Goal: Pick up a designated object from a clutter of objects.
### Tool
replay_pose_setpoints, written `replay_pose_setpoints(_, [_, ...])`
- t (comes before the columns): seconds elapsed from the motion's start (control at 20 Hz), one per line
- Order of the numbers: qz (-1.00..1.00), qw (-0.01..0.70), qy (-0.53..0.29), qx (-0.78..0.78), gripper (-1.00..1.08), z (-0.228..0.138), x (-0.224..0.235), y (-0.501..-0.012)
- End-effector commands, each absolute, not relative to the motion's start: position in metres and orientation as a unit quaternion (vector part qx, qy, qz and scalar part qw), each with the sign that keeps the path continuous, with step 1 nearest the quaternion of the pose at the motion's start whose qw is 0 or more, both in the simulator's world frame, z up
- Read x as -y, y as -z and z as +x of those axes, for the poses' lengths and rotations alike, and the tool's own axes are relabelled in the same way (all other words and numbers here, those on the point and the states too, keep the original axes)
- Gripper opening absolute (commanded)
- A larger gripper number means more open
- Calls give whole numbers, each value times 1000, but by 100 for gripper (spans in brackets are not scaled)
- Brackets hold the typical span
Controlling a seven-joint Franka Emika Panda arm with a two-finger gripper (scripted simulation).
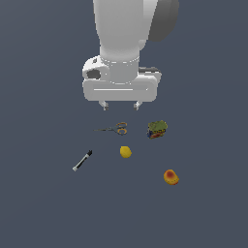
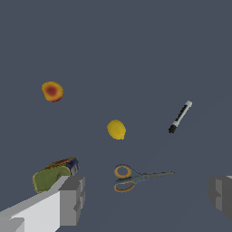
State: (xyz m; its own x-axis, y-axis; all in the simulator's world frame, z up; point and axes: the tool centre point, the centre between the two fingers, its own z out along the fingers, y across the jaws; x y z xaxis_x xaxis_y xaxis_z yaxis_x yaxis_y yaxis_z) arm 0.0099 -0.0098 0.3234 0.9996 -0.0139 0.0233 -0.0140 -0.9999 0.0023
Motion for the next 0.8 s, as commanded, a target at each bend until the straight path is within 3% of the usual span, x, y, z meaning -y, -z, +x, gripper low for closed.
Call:
replay_pose_setpoints(0.0, [1000,1,-12,7,100,10,10,-323])
replay_pose_setpoints(0.75, [1000,-11,-15,-22,100,13,-21,-328])
